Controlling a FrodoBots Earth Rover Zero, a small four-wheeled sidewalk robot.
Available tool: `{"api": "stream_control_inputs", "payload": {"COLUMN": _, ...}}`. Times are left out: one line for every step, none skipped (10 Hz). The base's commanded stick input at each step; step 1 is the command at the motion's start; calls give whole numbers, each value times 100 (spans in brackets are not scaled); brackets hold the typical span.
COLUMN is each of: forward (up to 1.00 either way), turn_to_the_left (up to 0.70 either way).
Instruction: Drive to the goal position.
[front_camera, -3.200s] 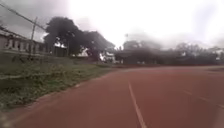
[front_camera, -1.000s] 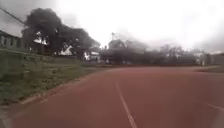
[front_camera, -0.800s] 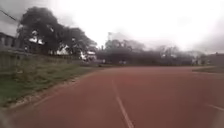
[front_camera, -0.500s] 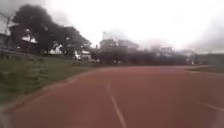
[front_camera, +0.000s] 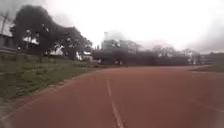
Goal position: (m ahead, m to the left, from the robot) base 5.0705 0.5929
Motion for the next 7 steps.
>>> {"api": "stream_control_inputs", "payload": {"forward": 70, "turn_to_the_left": 1}}
{"api": "stream_control_inputs", "payload": {"forward": 70, "turn_to_the_left": 1}}
{"api": "stream_control_inputs", "payload": {"forward": 70, "turn_to_the_left": 1}}
{"api": "stream_control_inputs", "payload": {"forward": 70, "turn_to_the_left": 1}}
{"api": "stream_control_inputs", "payload": {"forward": 70, "turn_to_the_left": 1}}
{"api": "stream_control_inputs", "payload": {"forward": 70, "turn_to_the_left": 1}}
{"api": "stream_control_inputs", "payload": {"forward": 70, "turn_to_the_left": 1}}
